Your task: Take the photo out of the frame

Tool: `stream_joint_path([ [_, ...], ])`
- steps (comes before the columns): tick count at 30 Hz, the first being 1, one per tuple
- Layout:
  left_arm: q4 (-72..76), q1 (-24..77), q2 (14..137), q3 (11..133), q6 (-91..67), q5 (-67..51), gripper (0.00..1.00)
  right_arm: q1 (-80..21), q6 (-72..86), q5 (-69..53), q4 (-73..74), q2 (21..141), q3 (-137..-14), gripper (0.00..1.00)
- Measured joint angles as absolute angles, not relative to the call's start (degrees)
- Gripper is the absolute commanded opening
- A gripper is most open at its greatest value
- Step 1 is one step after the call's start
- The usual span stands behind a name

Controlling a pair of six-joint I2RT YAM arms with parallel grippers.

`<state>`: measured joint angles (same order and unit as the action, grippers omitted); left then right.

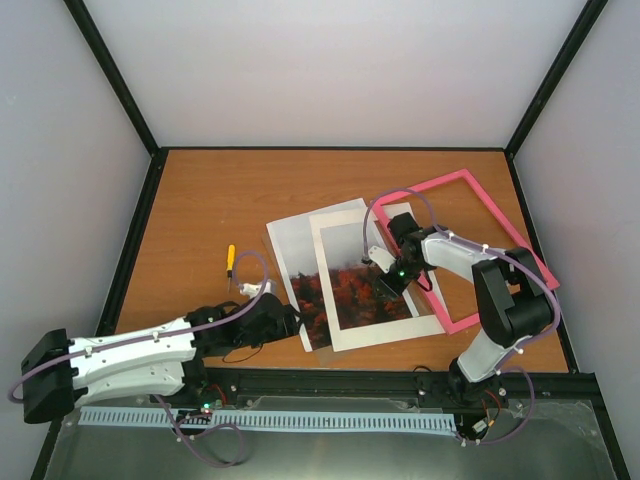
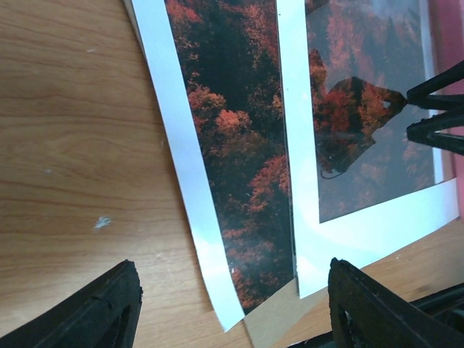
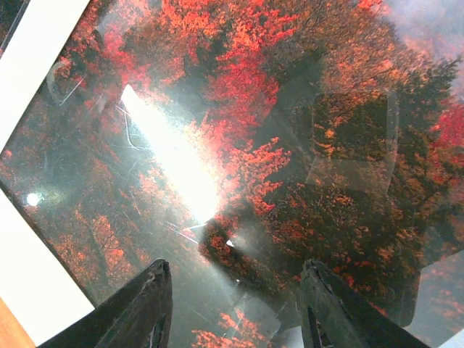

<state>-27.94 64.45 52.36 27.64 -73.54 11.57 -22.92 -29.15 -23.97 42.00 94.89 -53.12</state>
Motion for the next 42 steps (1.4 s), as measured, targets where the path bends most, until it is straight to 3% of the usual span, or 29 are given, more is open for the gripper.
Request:
stream_joint_path([
  [16, -6.72, 52.8, 52.75, 15.64, -73.93, -1.72, 0.62, -22.92, -29.17, -23.97, 42.22, 94.89, -53.12, 0.49],
  [42, 10.44, 46.22, 60.27, 8.97, -72.07, -15.18, 0.58, -22.92, -29.39, -24.43, 42.19, 95.53, -53.19, 0.49],
])
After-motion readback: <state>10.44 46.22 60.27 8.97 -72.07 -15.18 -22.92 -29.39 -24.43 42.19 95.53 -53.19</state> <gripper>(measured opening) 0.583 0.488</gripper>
